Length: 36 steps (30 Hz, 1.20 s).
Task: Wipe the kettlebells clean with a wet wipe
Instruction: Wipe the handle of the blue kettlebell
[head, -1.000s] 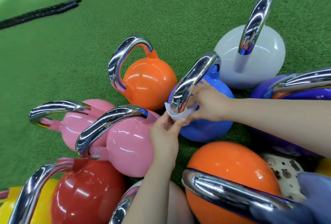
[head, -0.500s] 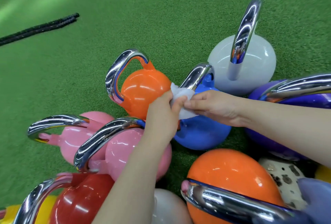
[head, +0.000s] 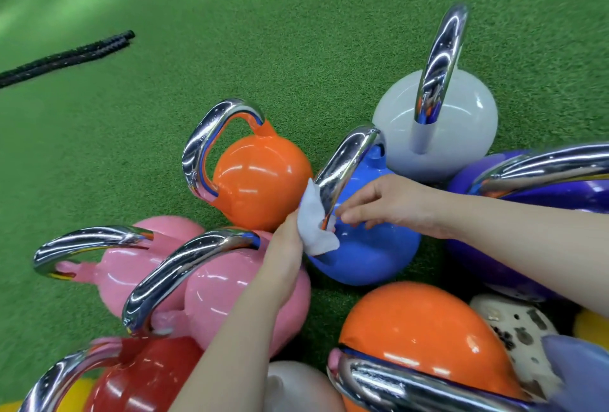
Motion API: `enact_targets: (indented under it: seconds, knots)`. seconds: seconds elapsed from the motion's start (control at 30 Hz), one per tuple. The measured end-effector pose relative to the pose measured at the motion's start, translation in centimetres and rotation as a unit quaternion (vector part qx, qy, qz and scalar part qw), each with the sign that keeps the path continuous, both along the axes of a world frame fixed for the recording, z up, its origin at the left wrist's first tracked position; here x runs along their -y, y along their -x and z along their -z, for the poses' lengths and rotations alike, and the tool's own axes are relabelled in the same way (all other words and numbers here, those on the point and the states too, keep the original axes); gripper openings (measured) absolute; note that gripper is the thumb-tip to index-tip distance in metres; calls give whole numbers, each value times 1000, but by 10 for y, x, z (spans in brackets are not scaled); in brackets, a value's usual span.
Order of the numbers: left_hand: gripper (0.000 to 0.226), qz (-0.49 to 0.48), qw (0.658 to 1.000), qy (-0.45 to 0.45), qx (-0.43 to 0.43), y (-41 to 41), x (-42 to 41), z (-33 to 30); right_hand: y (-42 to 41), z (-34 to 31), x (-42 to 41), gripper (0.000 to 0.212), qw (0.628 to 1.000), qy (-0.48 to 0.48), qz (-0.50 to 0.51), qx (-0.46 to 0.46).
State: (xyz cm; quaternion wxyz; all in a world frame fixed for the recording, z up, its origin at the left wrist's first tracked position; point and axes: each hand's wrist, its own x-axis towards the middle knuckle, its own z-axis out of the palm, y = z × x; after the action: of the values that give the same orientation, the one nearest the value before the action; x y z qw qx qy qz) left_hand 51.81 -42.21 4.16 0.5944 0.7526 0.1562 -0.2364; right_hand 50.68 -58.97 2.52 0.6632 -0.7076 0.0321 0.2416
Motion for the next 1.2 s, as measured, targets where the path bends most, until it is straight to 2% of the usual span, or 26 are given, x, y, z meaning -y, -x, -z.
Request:
enact_targets:
  seconds: [0.07, 0.13, 0.17, 0.2, 0.23, 0.3, 0.43, 0.6, 0.73, 0.8, 0.87, 0.93, 0.97, 1.07, 1.17, 1.2]
  knots:
    - [32, -17, 1000, -7, -9, 1, -1, 10, -1, 3, -3, 8, 997, 60, 8, 37]
    - [35, 1, 997, -71, -6, -3, 6, 15, 0, 5, -5, 7, 988, 124, 10, 87]
    - [46, 1, 997, -82, -14, -6, 5, 20, 0, 7, -6, 7, 980, 160, 4, 115]
    - [57, 41, 991, -128, 8, -7, 4, 26, 1, 8, -7, 6, 971, 195, -6, 140]
    - [59, 54, 988, -140, 27, -6, 2, 31, 3, 10, -8, 7, 962, 223, -14, 159]
    - [46, 49, 983, -159, 77, 6, -2, 34, 4, 13, -10, 11, 950, 254, -24, 180]
    - [25, -8, 981, -158, 114, 23, -9, 37, 5, 13, -12, 13, 938, 278, -37, 201]
    - [29, 107, 961, -206, 148, 30, -13, 33, 7, 14, -12, 17, 930, 297, -57, 210]
    - [15, 81, 952, -225, 191, 30, -7, 42, 15, 12, -14, 27, 927, 298, -85, 212]
    - [33, 53, 959, -219, 171, 31, -4, 49, 21, 10, -15, 31, 924, 296, -91, 223]
    - [59, 14, 968, -214, 130, 32, 0, 54, 26, 8, -16, 21, 921, 287, -106, 240]
    - [69, 3, 970, -214, 110, 34, 1, 55, 31, 8, -17, 10, 911, 297, -132, 254]
    - [63, -2, 971, -212, 107, 35, 1, 54, 33, 8, -18, 19, 896, 323, -148, 265]
    - [26, -23, 973, -196, 122, 39, -4, 52, 35, 16, -19, 42, 806, 473, -187, 302]
    - [24, -11, 971, -183, 157, 39, -6, 47, 35, 23, -26, 48, 733, 545, -186, 361]
    - [25, -7, 971, -173, 164, 37, -4, 43, 32, 25, -26, 48, 723, 560, -165, 370]
